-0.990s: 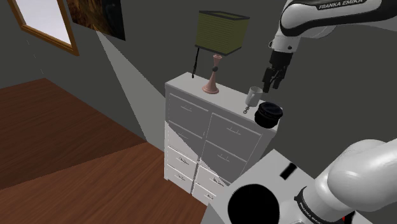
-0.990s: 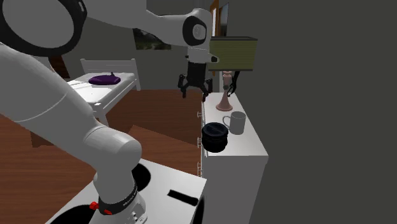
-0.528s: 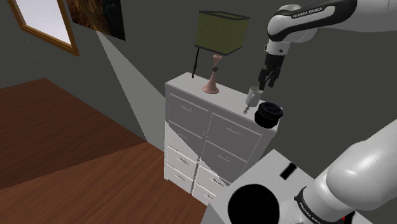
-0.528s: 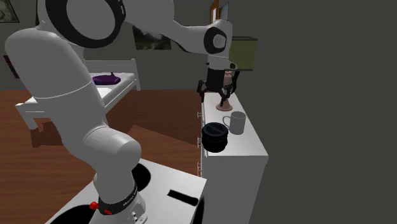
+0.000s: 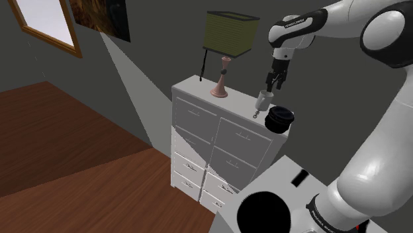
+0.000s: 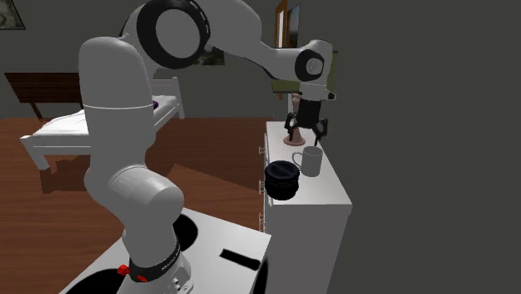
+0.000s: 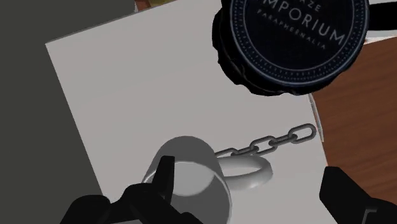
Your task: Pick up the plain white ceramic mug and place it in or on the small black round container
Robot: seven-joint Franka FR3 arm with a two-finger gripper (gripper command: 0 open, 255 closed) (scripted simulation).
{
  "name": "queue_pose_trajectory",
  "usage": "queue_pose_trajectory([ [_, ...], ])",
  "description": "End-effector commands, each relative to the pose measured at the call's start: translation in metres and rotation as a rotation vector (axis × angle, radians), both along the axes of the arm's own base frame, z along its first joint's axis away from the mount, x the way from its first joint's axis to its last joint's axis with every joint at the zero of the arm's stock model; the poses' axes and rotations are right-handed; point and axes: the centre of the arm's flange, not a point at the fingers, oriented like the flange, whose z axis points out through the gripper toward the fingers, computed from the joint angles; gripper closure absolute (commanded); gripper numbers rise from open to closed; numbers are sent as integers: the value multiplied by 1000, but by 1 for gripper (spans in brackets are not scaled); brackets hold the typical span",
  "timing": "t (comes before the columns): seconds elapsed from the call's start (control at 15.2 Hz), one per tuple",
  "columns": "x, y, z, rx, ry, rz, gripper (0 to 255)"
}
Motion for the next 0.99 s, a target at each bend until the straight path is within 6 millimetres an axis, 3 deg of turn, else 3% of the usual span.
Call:
queue_pose_trajectory([
  [0.0,15,-21,-9,-3,5,-5,0],
  [0.33,50,-73,-32,-10,15,-20,0],
  [0.92,42,-71,-72,-10,15,-20,0],
])
